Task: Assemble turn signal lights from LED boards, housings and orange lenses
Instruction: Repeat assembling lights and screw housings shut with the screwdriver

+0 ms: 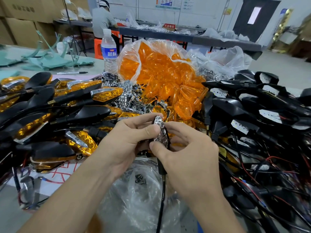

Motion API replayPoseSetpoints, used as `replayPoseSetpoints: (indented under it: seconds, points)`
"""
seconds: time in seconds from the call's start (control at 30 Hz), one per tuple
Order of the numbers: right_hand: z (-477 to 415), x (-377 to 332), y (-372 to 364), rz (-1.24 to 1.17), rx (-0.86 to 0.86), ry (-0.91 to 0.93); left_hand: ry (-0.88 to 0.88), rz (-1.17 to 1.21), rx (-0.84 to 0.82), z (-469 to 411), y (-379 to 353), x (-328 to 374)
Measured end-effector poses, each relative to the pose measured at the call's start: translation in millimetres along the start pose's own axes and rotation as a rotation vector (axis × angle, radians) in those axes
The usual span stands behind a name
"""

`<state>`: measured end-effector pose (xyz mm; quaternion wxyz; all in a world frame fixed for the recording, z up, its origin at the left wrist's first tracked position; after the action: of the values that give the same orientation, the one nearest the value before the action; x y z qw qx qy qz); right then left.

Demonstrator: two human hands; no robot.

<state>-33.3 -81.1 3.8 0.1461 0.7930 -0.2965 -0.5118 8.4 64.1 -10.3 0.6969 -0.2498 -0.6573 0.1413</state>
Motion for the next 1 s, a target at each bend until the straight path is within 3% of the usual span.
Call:
replayPoseSetpoints:
  seconds: [0.43, 0.63, 0.73, 0.87, 1.0]
  points:
    - [-3.2, 21.3, -0.9, -0.058, 0.064, -0.106, -0.168, -0.098, -0.037, -0.7, -8.8, -5.1]
    - [-8.8, 24.3, -5.7, -0.126, -0.168, -0.169, -0.198, -0.082, -0.022, -0.1, -8.6, -2.3]
    - [-12.5, 29.6, -3.5, -0.233, -0.147, -0.191, -0.218, -0.271, -0.004, 1.6, -9.5, -2.0]
    - [-12.6, 29.6, -2.3, -0.354, -0.125, -0.231, -0.061, -0.184, -0.057, 2.0, -9.9, -6.1]
    - [-13.1, 32.9, -3.6, -0.469, -0.173, -0.268, -0.110, -0.237, -0.080, 1.6, -8.7, -5.8]
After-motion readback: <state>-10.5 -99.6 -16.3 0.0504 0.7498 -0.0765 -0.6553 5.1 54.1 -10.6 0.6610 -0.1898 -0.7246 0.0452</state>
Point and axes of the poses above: each hand's wrist, its own z-axis away from the middle knuckle, its own y-axis out of the back of the hand, x = y × z, the point moved 3 cm from there along -z, towards the middle knuckle, and after that the axes turned 10 degrees about z, right-handed, at the moved point
